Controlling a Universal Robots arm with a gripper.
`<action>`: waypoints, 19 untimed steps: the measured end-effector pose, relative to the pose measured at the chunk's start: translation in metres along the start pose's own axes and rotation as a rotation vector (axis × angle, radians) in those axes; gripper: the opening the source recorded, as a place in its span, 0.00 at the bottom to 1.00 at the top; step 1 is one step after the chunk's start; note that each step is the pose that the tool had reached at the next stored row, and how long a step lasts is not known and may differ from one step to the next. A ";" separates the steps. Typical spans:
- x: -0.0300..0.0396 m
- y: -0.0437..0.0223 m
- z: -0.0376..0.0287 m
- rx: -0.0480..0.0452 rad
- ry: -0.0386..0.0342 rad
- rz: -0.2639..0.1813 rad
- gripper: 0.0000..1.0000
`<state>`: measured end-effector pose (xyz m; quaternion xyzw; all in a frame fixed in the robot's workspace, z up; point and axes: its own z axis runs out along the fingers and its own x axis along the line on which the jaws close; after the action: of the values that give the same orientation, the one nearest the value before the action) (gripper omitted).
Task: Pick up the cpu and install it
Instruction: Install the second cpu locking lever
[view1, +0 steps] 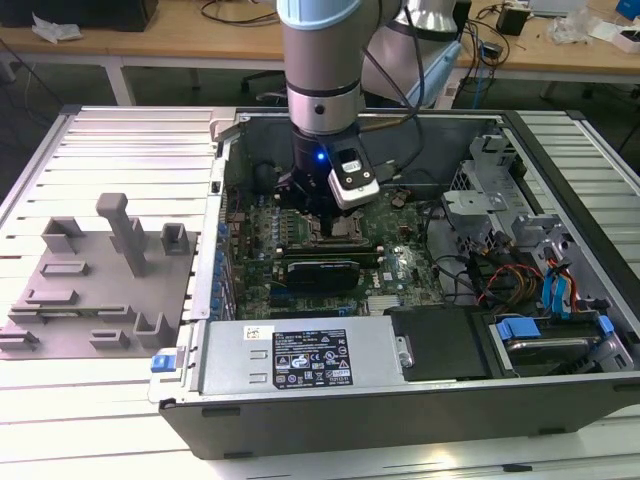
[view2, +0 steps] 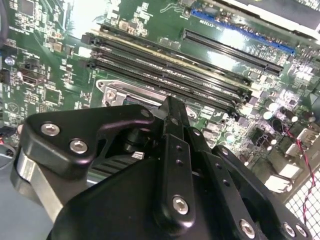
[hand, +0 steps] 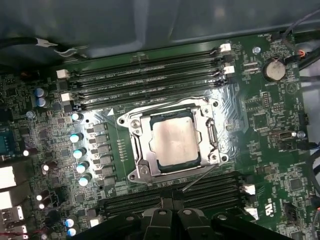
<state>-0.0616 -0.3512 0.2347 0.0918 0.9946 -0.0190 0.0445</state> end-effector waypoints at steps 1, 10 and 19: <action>0.0018 -0.0002 0.0019 0.0000 -0.0002 0.000 0.11; 0.0039 -0.0040 0.0077 -0.0046 -0.0006 -0.023 0.11; 0.0159 -0.0058 0.0201 -0.0290 0.0014 -0.042 0.11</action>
<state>-0.0765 -0.3550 0.2134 0.0702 0.9965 -0.0055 0.0447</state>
